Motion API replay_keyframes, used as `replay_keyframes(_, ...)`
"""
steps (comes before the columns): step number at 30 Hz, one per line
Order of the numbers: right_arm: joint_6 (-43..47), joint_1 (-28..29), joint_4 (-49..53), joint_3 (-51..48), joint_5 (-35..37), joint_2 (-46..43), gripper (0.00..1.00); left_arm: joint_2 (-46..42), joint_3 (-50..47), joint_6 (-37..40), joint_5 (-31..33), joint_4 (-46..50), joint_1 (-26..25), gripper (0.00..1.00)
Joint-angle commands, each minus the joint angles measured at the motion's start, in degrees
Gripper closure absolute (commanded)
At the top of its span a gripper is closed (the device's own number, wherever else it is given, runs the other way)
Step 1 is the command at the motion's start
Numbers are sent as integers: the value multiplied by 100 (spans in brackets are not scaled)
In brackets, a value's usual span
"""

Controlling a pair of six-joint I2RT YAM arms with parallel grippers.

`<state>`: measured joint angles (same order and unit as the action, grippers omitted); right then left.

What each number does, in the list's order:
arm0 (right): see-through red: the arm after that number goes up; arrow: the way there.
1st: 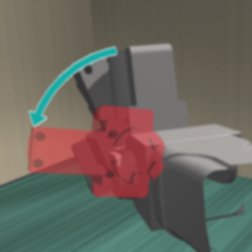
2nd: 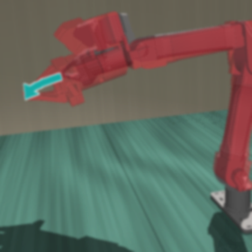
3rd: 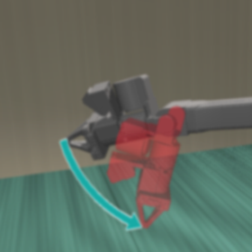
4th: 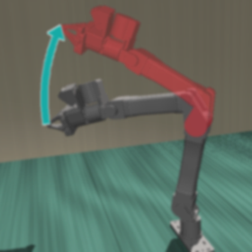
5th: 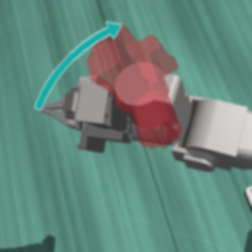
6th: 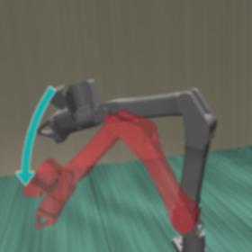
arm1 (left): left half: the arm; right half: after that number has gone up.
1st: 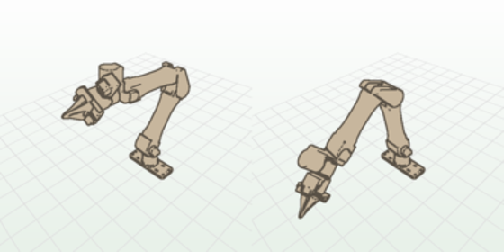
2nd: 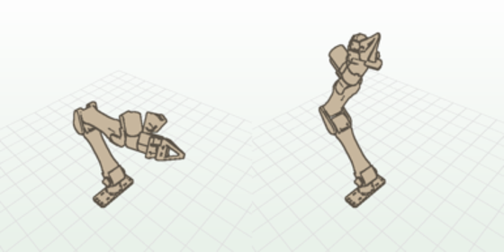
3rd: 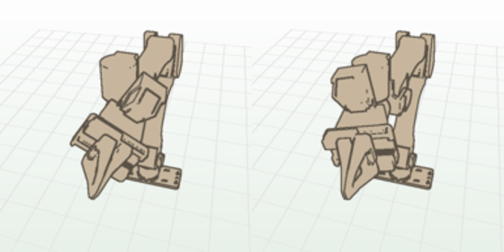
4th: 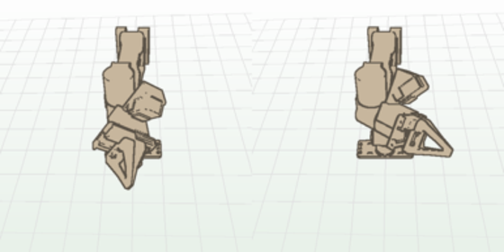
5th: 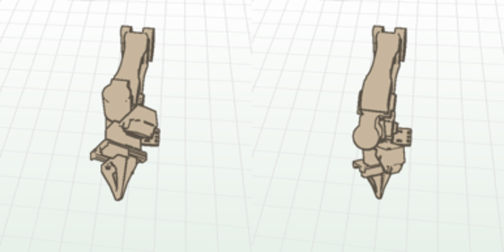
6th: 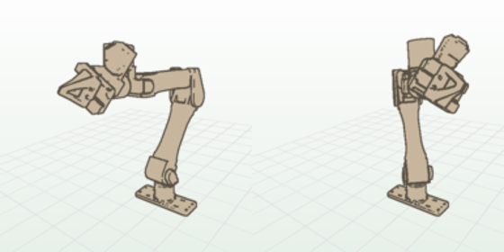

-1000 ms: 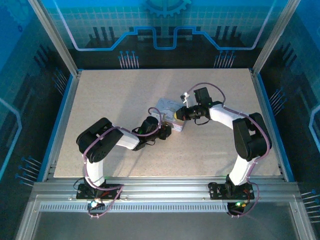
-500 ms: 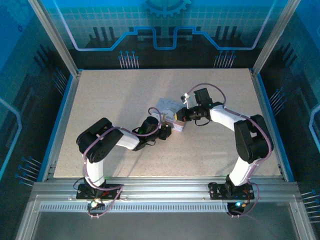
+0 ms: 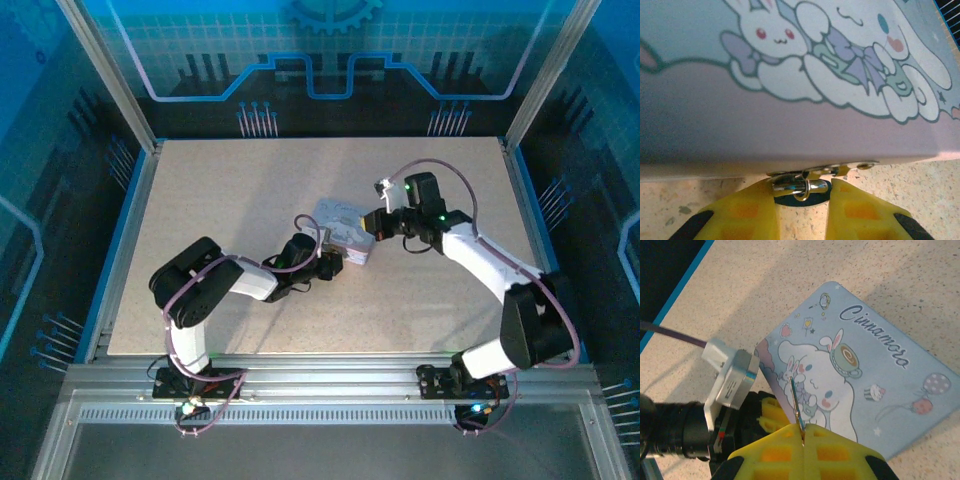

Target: Unlock a padlock with a key

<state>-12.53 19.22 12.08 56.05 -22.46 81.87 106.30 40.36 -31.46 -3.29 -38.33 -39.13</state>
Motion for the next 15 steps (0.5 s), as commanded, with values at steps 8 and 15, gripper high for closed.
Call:
replay_keyframes(8, 434, 107, -252, -1270, 261, -1272, 100, -509, 120, -415, -447, 506, -36, 83)
replay_keyframes(15, 520, 410, -619, -2093, 352, -1838, 100, -726, 170, -531, -493, 776, -39, 83)
